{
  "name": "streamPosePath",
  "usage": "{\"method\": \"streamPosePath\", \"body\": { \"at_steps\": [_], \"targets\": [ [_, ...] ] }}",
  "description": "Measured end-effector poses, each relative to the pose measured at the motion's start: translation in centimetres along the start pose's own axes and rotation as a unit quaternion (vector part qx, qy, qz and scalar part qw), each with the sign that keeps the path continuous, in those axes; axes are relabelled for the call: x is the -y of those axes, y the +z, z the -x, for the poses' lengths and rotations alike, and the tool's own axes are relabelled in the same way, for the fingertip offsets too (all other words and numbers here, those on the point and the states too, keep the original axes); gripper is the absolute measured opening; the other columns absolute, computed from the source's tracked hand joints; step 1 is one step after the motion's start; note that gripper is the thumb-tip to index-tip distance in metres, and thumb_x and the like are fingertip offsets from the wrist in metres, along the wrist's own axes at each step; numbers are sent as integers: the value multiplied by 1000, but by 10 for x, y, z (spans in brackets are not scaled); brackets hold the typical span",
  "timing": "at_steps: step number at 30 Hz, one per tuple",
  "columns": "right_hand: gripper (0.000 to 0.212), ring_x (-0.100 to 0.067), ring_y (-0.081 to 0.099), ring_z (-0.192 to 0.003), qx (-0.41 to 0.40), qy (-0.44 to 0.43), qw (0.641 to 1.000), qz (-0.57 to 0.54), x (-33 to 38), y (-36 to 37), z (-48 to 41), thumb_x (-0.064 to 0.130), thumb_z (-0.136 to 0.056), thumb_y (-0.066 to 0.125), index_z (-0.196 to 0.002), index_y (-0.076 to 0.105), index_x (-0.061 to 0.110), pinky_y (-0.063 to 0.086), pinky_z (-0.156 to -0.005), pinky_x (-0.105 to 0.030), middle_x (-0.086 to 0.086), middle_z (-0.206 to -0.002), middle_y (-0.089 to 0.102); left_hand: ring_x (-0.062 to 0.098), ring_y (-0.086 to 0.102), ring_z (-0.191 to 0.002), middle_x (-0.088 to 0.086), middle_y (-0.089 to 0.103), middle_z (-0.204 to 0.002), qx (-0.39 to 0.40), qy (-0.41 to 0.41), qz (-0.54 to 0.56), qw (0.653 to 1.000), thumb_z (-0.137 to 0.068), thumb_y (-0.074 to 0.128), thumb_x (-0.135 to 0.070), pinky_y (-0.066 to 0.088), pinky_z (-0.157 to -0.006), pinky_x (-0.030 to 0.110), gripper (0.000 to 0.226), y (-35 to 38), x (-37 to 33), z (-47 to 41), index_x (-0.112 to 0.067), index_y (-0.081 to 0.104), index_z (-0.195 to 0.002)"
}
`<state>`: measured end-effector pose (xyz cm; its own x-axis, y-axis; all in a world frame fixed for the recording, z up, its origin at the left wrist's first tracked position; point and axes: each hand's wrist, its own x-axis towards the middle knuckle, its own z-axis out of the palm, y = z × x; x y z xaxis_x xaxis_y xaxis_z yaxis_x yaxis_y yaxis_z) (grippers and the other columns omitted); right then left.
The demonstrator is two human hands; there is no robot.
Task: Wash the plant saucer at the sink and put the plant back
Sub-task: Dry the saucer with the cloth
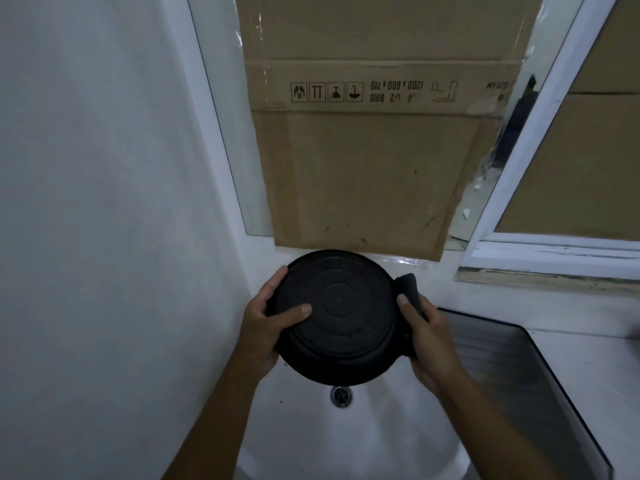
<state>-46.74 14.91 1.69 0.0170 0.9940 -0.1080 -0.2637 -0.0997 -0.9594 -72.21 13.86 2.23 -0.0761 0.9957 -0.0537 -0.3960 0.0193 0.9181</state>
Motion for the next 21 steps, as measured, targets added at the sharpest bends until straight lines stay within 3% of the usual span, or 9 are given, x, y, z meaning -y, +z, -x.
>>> {"method": "streamPosePath", "body": {
  "at_steps": [5,8,11,13,17,19,21],
  "targets": [
    [31,-21,70,-100,-1,-35,997,72,-10,-11,6,36,-86,67,-117,69,32,57,-82,-40,1,-106,73,22,63,-117,-6,62,-132,11,-31,-33,999,-58,95,-18,56,-90,48,97,-17,31,15,-51,47,-136],
    [30,-16,69,-97,16,-55,989,138,-11,-19,3,27,-94,62,-122,66,35,56,-79,-34,1,-109,72,17,64,-116,-9,64,-131,-36,-44,-14,998,-67,87,-47,57,-89,40,71,-18,39,23,-52,54,-130],
    [39,-5,58,-119,3,-95,969,227,-8,-13,1,26,-99,56,-137,55,31,47,-101,-30,11,-133,61,9,64,-113,-17,65,-127,-63,-16,-48,997,-69,77,-64,57,-85,30,62,-6,41,25,-49,58,-126],
    [43,0,45,-128,-28,-144,940,309,-4,-2,0,25,-101,52,-143,47,26,35,-108,-23,15,-144,46,5,65,-110,-21,66,-123,-78,4,-59,995,-69,78,-62,57,-82,26,60,1,38,23,-51,59,-125],
    [43,9,37,-121,-58,-203,898,387,5,18,-7,23,-102,48,-145,44,24,25,-96,0,19,-138,42,8,67,-107,-16,67,-122,-89,48,-47,994,-73,79,-51,57,-77,24,56,2,23,15,-46,61,-125],
    [43,10,37,-121,-50,-196,905,374,10,27,-9,28,-102,47,-145,43,29,24,-95,1,23,-138,41,10,67,-108,-13,68,-122,-83,67,-48,993,-71,81,-49,57,-77,25,58,-2,13,10,-43,62,-126],
    [41,6,39,-124,-48,-188,915,355,18,38,-11,30,-103,46,-144,45,31,26,-99,-6,23,-138,43,12,67,-108,-12,68,-122,-62,72,-61,994,-69,83,-51,58,-80,30,62,-3,4,7,-42,62,-126]
  ]
}}
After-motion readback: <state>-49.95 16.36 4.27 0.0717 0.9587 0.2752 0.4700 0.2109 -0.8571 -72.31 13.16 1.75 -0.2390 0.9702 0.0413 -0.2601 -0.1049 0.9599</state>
